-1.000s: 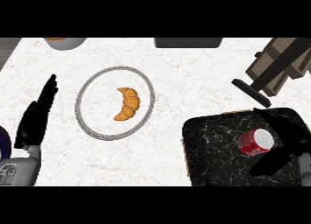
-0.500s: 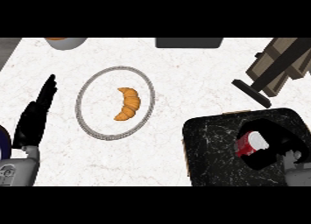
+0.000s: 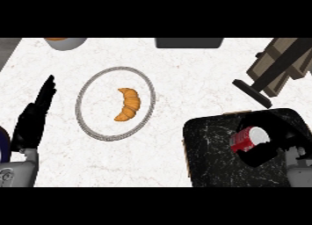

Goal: Pick the can from the tray and place it in the tiered basket

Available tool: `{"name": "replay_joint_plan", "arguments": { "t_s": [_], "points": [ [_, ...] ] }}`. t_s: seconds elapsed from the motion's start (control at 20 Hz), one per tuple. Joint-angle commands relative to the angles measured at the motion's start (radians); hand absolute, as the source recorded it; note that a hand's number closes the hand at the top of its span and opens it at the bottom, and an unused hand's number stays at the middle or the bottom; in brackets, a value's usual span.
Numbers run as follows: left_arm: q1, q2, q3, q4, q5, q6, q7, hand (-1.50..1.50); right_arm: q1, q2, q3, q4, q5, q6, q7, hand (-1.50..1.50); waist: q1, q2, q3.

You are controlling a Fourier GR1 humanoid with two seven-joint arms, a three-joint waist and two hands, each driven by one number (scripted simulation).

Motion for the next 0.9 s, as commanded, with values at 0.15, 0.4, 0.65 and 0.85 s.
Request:
{"name": "replay_joint_plan", "arguments": {
  "t_s": [0.15, 0.4, 0.65, 0.85],
  "points": [
    [-0.047, -0.018, -0.048, 0.004, -0.023, -0.012, -0.01, 0.0, -0.395, 0.137, -0.053, 0.152, 0.224, -0.26, 0.352, 1.5, 0.105, 0.023, -0.008],
    [-0.101, -0.02, -0.06, 0.009, -0.013, -0.035, 0.003, 0.0, -0.636, 0.149, -0.104, 0.244, 0.408, -0.403, 0.442, 1.5, 0.136, 0.029, -0.01],
    [-0.083, -0.023, -0.07, 0.03, -0.02, -0.04, -0.007, 0.0, -0.851, 0.08, -0.132, 0.344, 0.649, -0.509, 0.462, 1.5, 0.142, 0.031, -0.011],
    [-0.107, -0.031, -0.069, 0.034, -0.023, -0.03, 0.011, 0.0, -1.027, 0.059, -0.135, 0.468, 0.804, -0.536, 0.477, 1.5, 0.132, 0.03, -0.008]
  ]
}}
